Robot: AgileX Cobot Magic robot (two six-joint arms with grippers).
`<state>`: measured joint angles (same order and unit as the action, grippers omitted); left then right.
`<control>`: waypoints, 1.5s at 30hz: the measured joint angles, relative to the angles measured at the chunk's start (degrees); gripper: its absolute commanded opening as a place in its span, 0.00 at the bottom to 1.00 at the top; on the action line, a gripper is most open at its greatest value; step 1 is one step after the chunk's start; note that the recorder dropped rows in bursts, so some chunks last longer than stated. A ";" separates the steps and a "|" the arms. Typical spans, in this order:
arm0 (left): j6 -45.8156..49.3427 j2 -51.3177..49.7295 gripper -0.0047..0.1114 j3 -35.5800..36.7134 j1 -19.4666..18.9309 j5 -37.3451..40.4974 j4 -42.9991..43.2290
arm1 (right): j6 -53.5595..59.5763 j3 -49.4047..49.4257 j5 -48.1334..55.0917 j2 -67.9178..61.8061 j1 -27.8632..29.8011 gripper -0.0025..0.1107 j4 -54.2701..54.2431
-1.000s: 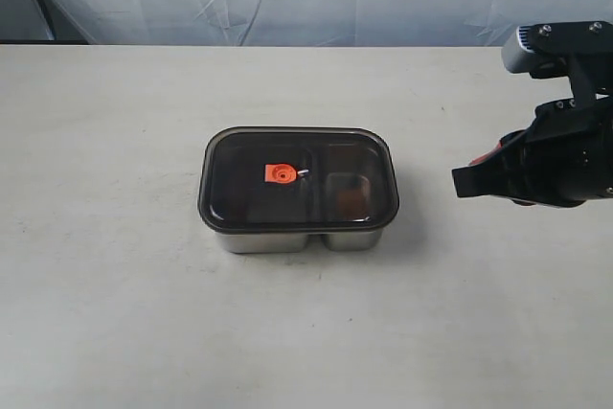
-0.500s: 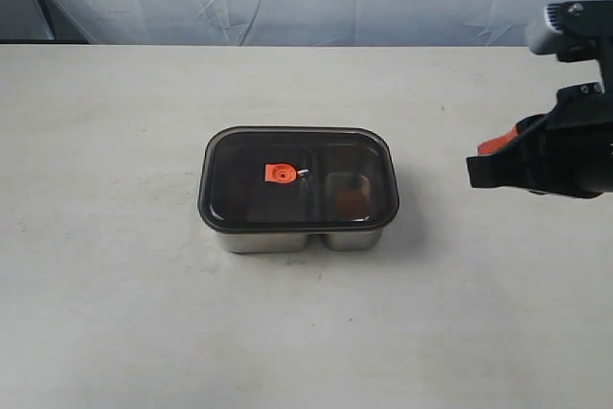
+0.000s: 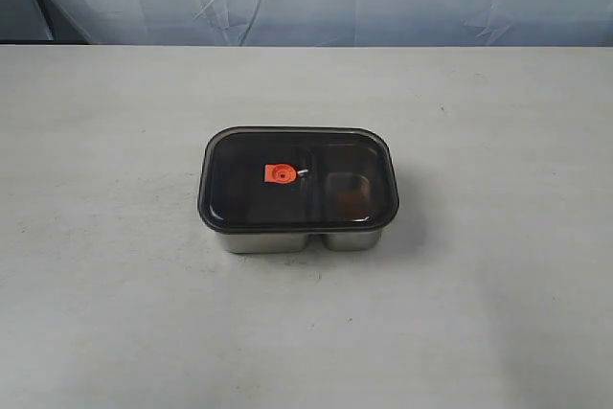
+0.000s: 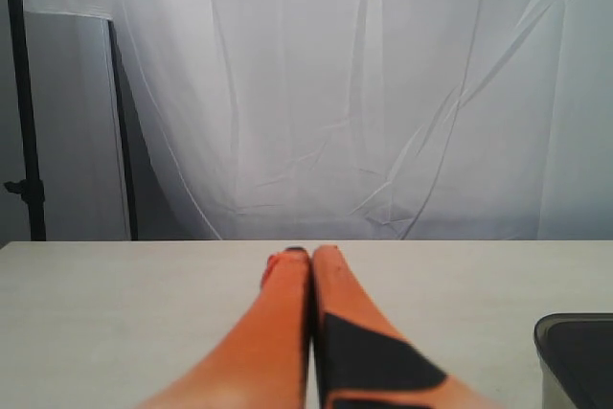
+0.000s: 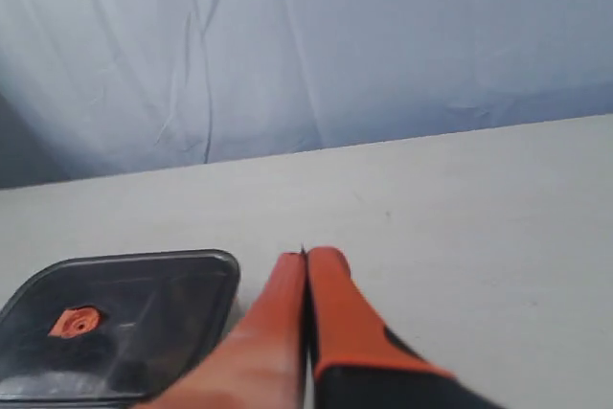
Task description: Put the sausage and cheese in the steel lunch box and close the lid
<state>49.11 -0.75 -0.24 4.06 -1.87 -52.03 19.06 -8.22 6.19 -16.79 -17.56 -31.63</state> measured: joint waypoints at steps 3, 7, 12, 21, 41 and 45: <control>0.10 0.00 0.04 0.00 0.00 0.00 0.00 | 0.00 4.08 -0.57 5.65 6.18 0.02 -2.23; 0.10 0.00 0.04 0.00 0.00 0.00 0.00 | 0.00 6.58 -0.81 10.76 10.30 0.02 -3.39; 0.10 0.00 0.04 0.00 0.00 0.00 0.00 | -0.11 7.80 6.45 16.35 15.40 0.02 -4.85; 0.22 0.00 0.04 0.00 0.00 0.00 0.00 | -0.21 8.07 14.37 16.35 15.62 0.02 -4.96; 0.22 0.00 0.04 0.00 0.00 0.00 0.00 | -0.21 8.07 14.50 16.35 15.62 0.02 -5.08; 0.22 0.00 0.04 0.00 0.00 0.00 0.25 | -0.21 8.07 14.50 16.35 15.62 0.02 -5.08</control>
<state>49.32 -0.75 -0.24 4.06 -1.87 -51.78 18.85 -0.15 20.69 -0.44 -1.94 -36.71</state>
